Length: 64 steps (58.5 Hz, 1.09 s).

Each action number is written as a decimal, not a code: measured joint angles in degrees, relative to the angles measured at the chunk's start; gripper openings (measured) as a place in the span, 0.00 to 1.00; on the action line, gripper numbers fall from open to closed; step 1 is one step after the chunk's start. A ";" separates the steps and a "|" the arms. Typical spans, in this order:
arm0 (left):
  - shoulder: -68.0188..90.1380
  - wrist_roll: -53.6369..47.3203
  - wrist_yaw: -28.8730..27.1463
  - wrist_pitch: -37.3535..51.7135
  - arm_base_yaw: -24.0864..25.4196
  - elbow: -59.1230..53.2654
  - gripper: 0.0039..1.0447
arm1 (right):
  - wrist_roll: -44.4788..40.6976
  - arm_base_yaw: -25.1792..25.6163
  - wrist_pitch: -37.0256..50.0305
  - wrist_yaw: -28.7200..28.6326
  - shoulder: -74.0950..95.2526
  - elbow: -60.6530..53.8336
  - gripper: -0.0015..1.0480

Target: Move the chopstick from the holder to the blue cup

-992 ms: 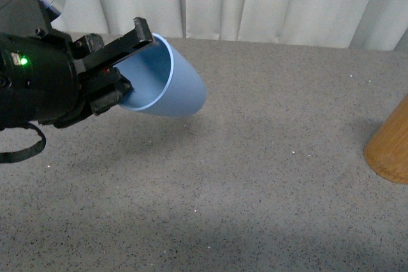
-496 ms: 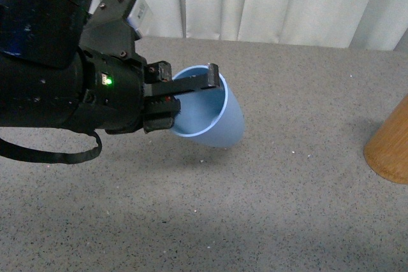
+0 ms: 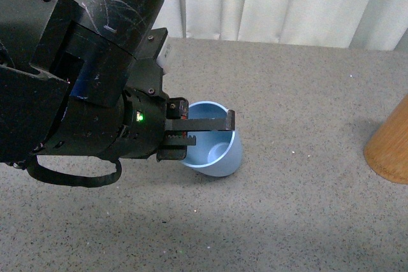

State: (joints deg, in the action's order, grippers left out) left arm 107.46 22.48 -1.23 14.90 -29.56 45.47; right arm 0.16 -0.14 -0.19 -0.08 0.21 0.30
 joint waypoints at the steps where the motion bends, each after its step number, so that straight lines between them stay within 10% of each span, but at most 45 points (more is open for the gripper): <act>1: 0.00 0.00 -0.02 0.00 -0.04 0.00 0.03 | 0.00 0.00 0.00 0.00 0.00 0.00 0.91; 11: 0.00 0.02 0.00 -0.33 -0.33 0.33 0.06 | 0.00 0.00 0.00 0.00 0.00 0.00 0.91; 45: -2.05 0.37 -0.09 -2.69 -2.27 2.84 0.95 | 0.00 0.00 0.00 0.00 0.00 0.00 0.91; 64: -2.08 0.74 -0.11 -3.21 -2.75 3.63 0.94 | 0.00 0.00 0.00 0.00 0.00 0.00 0.91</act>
State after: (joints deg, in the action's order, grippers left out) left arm 105.38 23.22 -1.34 11.68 -32.32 49.10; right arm 0.16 -0.14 -0.19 -0.08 0.21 0.30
